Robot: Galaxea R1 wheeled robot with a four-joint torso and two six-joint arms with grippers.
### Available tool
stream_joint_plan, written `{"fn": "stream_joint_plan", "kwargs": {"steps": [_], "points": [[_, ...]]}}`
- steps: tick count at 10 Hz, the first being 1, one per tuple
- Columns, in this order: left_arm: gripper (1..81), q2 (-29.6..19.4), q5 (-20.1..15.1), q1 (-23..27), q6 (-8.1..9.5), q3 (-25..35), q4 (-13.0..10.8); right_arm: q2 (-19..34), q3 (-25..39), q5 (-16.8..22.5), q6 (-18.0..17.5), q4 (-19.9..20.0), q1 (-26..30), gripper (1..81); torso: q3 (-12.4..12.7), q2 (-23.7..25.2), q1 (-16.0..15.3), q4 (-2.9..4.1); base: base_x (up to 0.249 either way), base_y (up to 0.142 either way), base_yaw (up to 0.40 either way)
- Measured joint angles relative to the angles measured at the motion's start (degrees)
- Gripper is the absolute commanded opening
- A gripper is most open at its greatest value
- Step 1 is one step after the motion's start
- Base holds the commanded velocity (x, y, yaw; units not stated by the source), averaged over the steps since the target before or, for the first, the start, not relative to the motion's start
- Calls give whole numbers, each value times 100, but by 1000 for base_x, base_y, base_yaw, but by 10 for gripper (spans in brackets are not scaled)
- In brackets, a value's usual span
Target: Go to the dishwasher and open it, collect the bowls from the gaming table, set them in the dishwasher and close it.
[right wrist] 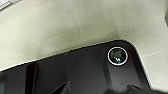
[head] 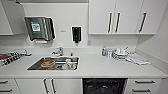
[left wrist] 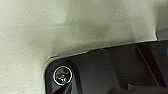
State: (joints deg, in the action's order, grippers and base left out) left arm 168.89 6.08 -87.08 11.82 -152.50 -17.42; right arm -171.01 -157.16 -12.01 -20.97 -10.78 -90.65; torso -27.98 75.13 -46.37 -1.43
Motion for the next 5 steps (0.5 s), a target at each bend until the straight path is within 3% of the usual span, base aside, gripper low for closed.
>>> {"fn": "stream_joint_plan", "kwargs": {"steps": [3,5], "points": [[811,399,-7,-123,0,-616,255,-93,-37,5,2,1,-11,811,0,-22,20,0,0,0,0],[811,477,-2,-123,-1,-667,329,-151,-37,5,2,1,2,811,2,-291,197,0,0,0,0]]}}
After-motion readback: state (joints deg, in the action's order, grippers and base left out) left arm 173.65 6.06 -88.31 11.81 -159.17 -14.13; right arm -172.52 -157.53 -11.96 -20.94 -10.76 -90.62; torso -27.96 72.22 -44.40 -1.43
